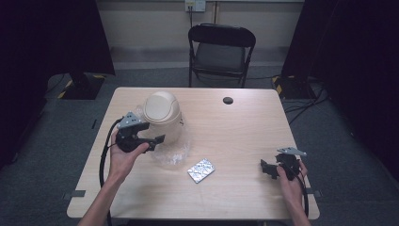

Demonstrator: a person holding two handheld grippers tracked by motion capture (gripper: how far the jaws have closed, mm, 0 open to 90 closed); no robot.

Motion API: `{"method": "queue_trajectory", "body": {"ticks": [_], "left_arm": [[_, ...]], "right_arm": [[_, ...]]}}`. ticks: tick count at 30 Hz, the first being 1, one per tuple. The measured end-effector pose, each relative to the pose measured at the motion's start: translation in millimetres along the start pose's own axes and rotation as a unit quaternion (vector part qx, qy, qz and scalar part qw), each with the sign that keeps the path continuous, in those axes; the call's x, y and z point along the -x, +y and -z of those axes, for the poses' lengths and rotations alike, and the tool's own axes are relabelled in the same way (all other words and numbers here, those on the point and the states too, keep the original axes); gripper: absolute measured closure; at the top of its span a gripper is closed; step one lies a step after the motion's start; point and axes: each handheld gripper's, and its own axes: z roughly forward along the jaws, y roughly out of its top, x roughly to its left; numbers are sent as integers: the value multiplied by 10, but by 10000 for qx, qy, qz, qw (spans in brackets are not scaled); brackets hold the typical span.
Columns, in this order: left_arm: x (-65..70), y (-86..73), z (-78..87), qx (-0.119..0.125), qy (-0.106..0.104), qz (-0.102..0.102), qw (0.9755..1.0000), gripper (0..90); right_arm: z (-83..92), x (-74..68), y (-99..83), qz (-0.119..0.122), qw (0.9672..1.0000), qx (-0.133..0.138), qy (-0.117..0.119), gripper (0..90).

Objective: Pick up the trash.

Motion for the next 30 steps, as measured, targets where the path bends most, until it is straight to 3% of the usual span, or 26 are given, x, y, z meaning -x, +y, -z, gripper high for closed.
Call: {"method": "queue_trajectory", "body": {"ticks": [5,11,16,24,30], "left_arm": [[-102,178,-105,-46,48,-65,10000,172],[-174,270,-244,-120,121,-108,9998,171],[-148,307,-378,-244,142,-281,9992,165],[-171,285,-521,-498,130,-263,9983,160],[-143,307,-557,-532,87,-308,9981,161]], "right_arm": [[0,0,0,2,10000,0,-2,82],[0,0,0,1,10000,0,-1,82],[0,0,0,2,10000,0,-1,82],[0,0,0,1,10000,0,0,82],[0,0,0,0,10000,0,0,82]]}}
